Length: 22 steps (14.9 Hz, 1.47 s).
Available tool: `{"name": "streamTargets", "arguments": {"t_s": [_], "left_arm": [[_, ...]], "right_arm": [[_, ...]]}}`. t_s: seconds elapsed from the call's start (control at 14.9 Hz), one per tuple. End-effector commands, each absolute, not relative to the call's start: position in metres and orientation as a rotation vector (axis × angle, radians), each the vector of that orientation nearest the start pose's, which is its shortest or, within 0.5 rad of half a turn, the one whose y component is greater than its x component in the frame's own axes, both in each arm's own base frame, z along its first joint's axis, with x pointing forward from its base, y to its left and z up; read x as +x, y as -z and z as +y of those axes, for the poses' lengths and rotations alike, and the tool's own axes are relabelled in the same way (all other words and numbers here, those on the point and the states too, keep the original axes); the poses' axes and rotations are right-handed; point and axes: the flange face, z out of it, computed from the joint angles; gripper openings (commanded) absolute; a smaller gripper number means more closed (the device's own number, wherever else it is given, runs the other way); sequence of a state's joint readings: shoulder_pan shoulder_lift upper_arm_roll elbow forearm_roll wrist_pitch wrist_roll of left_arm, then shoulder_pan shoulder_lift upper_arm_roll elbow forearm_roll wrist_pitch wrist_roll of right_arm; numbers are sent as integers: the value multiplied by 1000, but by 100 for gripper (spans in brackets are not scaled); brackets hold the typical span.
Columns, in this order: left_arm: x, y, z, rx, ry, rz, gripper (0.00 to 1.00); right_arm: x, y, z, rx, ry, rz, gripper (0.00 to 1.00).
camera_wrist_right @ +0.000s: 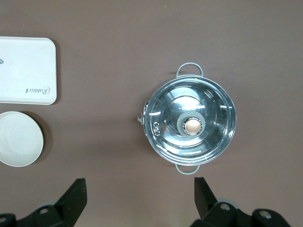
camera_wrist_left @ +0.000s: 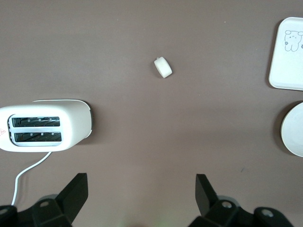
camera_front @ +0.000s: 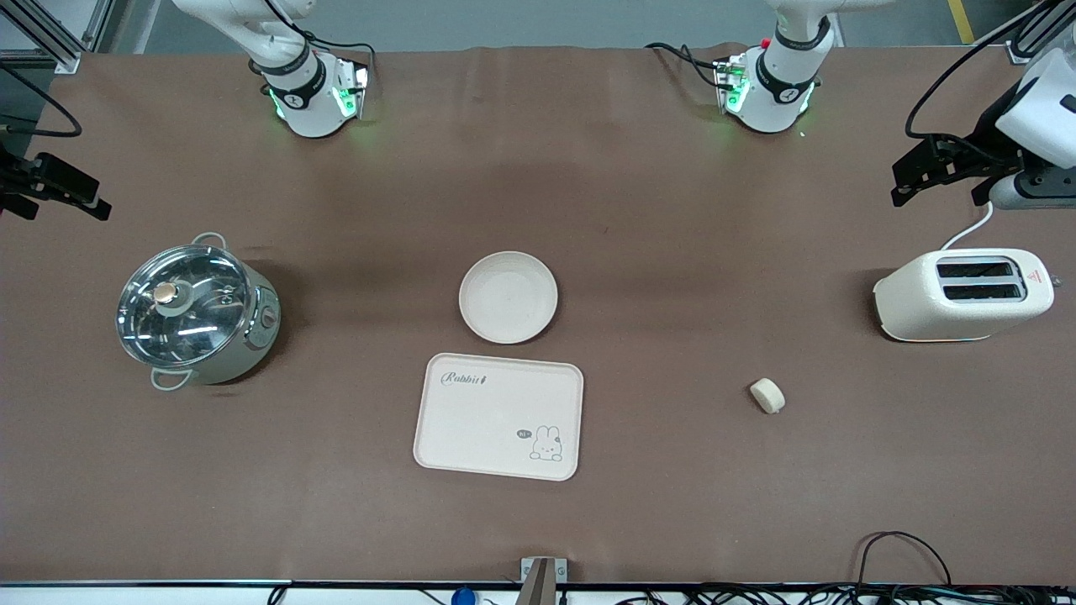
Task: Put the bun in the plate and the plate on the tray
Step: 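Move the left gripper toward the cream bun while the right gripper starts moving, then grasp the cream bun with the left gripper while the right gripper reaches the plate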
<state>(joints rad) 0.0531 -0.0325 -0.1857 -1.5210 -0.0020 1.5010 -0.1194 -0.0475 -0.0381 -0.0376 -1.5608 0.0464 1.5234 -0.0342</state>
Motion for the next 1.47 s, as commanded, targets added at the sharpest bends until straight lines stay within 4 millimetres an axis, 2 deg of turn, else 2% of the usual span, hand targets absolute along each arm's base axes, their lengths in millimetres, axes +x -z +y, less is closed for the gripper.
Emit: {"name": "streamTargets", "arguments": {"t_s": [0.0,0.13,0.2,0.34,0.4,0.54,0.6,0.8,0.94,1.07,1.14,1.27,1.41], "left_arm": [[531,-664,-74,-3143,16,20,100],[533,-660,-71,-3140,7,15,100],[540,-650,-71,-3134,-20,16,100],[559,-621,-68,-3135,-82,11,100],[574,-598,-71,-3140,-109,21,100],[599,-564,-74,-3143,-76,5,100],[616,-539,-74,-3133,-67,1,100],[643,-471,-78,-3144,-55,-203,100],[657,-425,-81,-3141,-52,-368,100],[669,-382,-82,-3132,-66,-510,100],[674,-363,-83,-3129,-67,-566,100],[681,-323,-83,-3122,-84,-659,100],[687,-286,-86,-3114,-74,-757,100]], "right_arm": [[535,-645,-44,-3083,18,72,100],[538,-639,-47,-3081,9,82,100],[539,-641,-46,-3082,16,80,100],[538,-642,-43,-3083,18,71,100],[538,-641,-42,-3079,16,73,100],[538,-644,-27,-3051,28,38,100],[538,-640,-20,-3009,13,29,100],[545,-602,-7,-2920,-1,44,100],[549,-590,17,-2907,-3,7,100],[549,-557,37,-2886,-26,4,100],[550,-545,39,-2881,-16,12,100],[554,-524,61,-2884,-20,-18,100],[553,-501,82,-2874,-36,43,100]]}}
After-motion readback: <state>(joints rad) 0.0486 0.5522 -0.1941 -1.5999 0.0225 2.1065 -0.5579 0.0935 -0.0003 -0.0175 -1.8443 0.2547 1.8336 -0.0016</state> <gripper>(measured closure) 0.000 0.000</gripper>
